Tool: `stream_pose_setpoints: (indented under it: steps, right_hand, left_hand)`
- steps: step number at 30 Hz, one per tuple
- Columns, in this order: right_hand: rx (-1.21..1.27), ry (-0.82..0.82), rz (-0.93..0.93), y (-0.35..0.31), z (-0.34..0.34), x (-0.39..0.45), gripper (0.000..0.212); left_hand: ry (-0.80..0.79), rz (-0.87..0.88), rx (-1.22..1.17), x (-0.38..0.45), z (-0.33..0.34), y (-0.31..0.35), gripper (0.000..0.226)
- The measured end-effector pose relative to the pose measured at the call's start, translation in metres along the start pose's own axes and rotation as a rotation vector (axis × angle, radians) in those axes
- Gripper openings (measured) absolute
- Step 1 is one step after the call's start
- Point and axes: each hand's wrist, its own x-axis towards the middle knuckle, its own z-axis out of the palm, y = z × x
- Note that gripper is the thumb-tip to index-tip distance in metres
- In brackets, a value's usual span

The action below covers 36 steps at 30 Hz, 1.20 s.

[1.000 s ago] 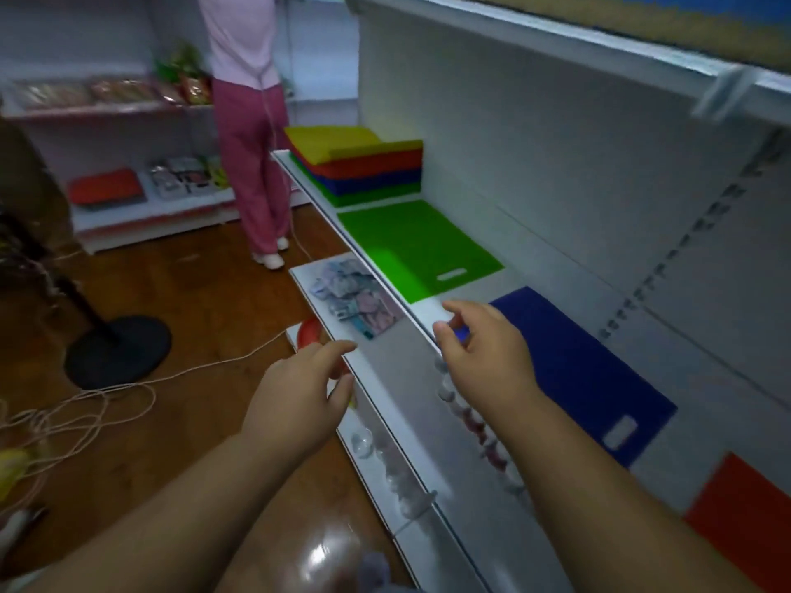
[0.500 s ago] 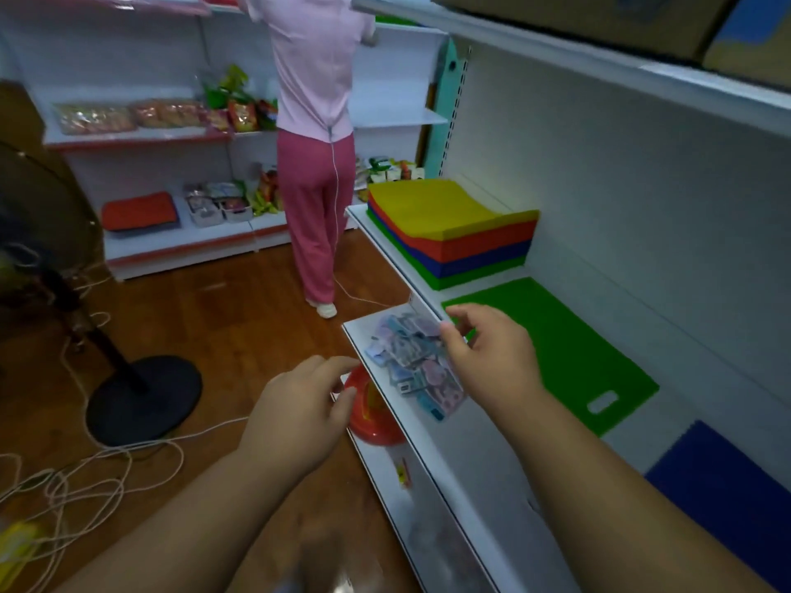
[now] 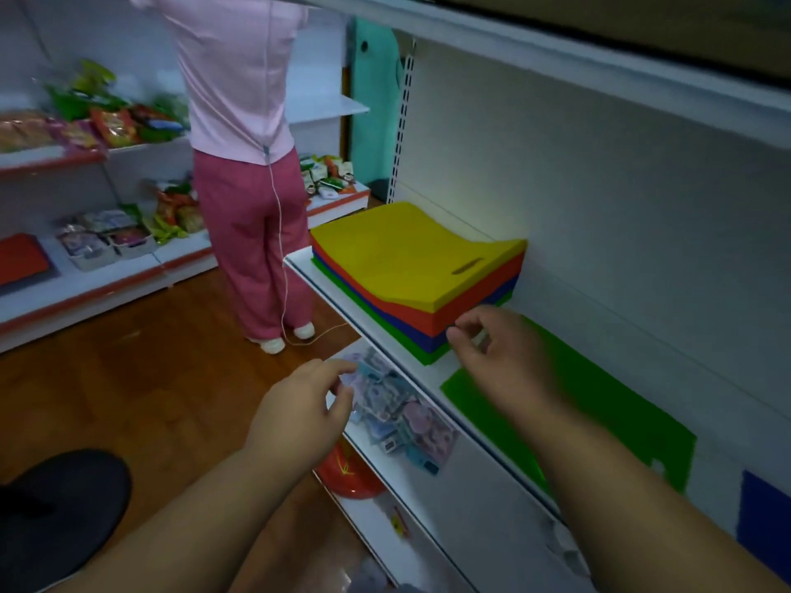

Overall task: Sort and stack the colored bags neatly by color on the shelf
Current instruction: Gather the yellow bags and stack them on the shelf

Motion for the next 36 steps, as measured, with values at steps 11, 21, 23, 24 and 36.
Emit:
stream_pose_setpoints:
  steps: [11,21,23,24,36]
  right_hand:
    - [-0.01,-0.181,0.247,-0.017,0.023,0.061,0.049]
    - [-0.039,0.387,0.488,-0.07,0.047,-0.016,0.02]
    - [-0.073,0.441,0.533,-0.082,0.052,-0.041,0.023]
    - [-0.08,0.456,0.565,-0.088,0.054,-0.055,0.024]
    - [-0.211,0.753,0.946,-0.103,0.036,-0.239,0.035]
  left_hand:
    - [-0.337,-0.181,-0.553,0.1,0.001,-0.038,0.024]
    - [-0.455,-0.76,-1.241,0.165,-0.008,-0.078,0.021]
    - [-0.471,-0.777,-1.24,0.159,-0.006,-0.081,0.052]
    - [-0.499,-0.758,-1.222,0.151,-0.007,-0.082,0.062]
    - [-0.731,0.381,-0.671,0.042,0.003,-0.013,0.034]
